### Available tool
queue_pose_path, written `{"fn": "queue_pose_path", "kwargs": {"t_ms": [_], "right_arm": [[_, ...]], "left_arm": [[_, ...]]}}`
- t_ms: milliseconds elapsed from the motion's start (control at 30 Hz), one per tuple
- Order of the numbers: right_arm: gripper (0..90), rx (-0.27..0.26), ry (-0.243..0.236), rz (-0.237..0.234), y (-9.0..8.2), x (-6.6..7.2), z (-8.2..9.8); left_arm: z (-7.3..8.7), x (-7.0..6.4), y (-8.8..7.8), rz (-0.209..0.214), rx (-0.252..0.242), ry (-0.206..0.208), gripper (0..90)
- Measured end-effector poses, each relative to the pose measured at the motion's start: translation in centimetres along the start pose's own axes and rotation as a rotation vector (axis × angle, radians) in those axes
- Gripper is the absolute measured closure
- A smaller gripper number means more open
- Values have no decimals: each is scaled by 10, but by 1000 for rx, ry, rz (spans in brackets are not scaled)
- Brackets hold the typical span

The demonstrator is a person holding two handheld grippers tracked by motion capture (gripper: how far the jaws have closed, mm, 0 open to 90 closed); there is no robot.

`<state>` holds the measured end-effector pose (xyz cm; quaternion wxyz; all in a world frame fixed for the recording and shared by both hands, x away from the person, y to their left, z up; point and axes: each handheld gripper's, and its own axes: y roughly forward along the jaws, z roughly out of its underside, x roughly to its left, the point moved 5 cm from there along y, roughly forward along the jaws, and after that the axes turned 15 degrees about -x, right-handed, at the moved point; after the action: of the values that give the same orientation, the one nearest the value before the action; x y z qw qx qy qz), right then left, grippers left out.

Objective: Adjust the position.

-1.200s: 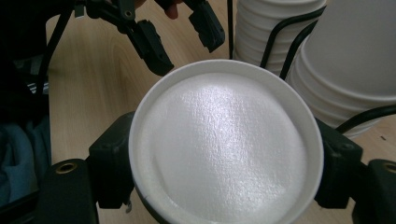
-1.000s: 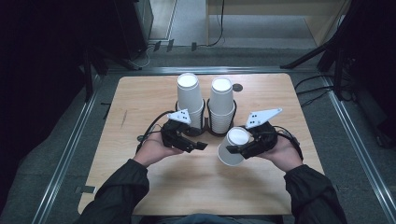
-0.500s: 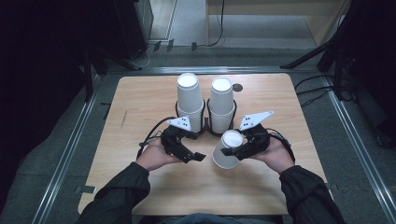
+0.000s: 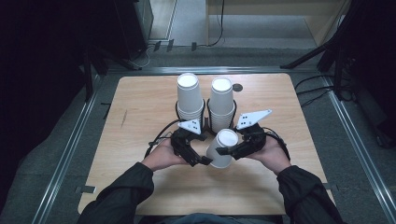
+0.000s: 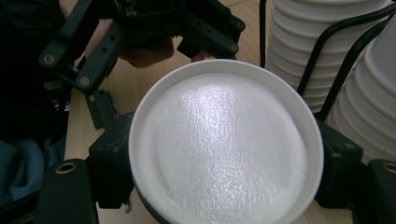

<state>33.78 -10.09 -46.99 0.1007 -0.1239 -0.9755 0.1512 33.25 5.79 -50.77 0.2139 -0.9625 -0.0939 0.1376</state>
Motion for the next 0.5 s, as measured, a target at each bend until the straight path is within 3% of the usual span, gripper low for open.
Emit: {"fn": "queue_pose_path", "kwargs": {"t_ms": [233,300,500], "right_arm": [[241,-34,-7,-20,1,5,-9],[242,-50,-9,-28,1,7,-15],[243,-79,-17,-56,1,14,-24]], "left_arm": [[2,-2,9,30,-9,-4,6],[1,-6,11,27,-7,13,6],[-3,-9,11,42,-38,11,6]]}}
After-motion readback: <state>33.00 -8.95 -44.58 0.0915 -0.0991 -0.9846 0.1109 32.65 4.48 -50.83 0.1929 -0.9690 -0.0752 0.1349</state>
